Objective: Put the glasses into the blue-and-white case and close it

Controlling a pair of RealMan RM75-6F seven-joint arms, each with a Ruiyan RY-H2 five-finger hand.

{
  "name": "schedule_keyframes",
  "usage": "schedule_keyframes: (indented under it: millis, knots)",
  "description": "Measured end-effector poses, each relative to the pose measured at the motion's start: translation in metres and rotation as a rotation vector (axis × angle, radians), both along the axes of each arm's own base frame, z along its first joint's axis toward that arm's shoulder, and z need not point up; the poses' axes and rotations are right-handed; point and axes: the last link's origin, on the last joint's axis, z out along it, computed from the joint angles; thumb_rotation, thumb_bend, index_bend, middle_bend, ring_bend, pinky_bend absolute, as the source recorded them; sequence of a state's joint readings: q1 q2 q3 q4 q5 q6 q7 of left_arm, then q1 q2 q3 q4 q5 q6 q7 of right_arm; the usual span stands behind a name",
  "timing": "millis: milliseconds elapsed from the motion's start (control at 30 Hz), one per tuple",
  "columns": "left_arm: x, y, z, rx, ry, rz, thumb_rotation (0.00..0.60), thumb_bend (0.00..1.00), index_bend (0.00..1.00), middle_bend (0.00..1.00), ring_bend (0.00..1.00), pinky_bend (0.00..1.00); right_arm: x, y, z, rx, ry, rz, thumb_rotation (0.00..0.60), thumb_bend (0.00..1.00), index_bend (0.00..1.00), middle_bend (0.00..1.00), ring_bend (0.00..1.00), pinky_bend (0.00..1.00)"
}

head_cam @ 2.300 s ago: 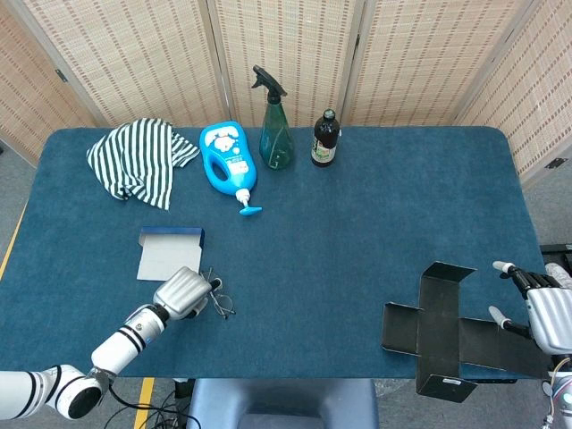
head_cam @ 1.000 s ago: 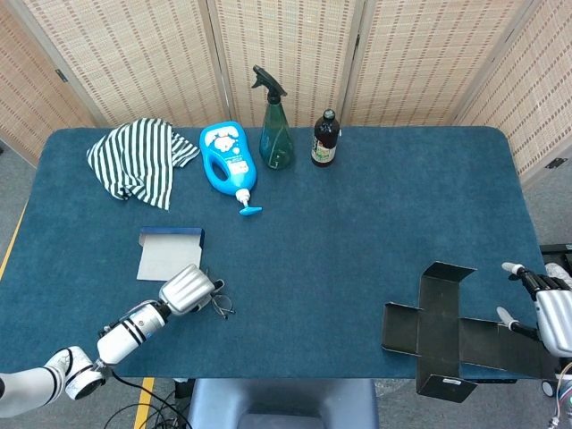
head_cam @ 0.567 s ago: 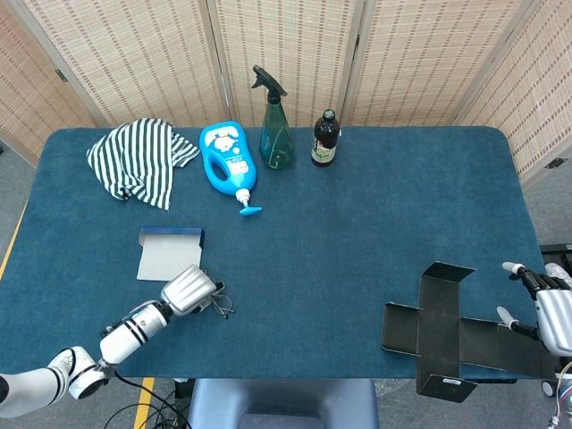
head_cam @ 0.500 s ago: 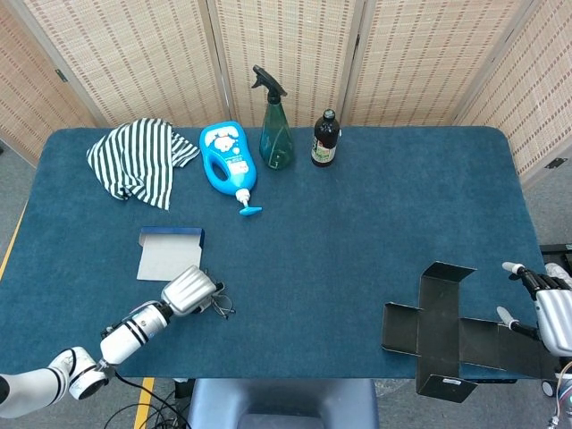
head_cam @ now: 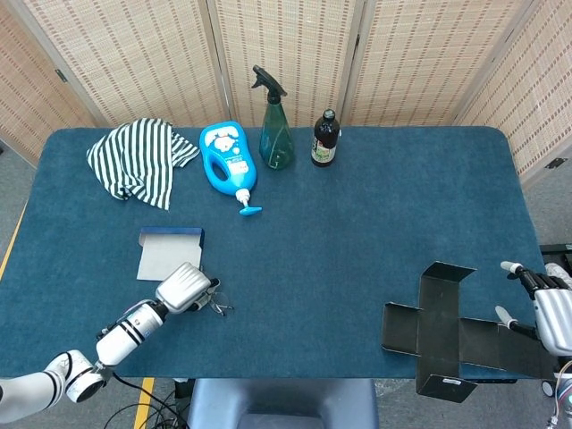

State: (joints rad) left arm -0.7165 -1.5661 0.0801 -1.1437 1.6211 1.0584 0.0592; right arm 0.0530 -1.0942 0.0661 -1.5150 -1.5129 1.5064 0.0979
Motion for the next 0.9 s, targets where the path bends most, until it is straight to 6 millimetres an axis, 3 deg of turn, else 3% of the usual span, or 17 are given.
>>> schedule_keyframes:
  millis: [300,533,900]
  knots:
    - [-0.01,0.014,0.024,0.06,-0.043,0.113,0.6,0.47,0.64,0.94,0.95,1.0,-0.001,-0.001,-0.001,0.004,-0.003,0.0,0.6,0.22,0.23,0.38,0.43,0.38]
    - [-0.03,0.035,0.038,0.126,-0.043,0.251,0.6,0.47,0.63,0.94,0.95,1.0,-0.002,-0.002,-0.002,0.005,-0.006,-0.001,0.6,0.22,0.23,0.38,0.43,0.38]
    - [-0.054,0.061,0.039,0.204,-0.015,0.418,0.6,0.47,0.62,0.94,0.95,1.0,-0.004,0.001,0.001,-0.002,-0.002,-0.01,0.6,0.22,0.23,0.38,0.43,0.38]
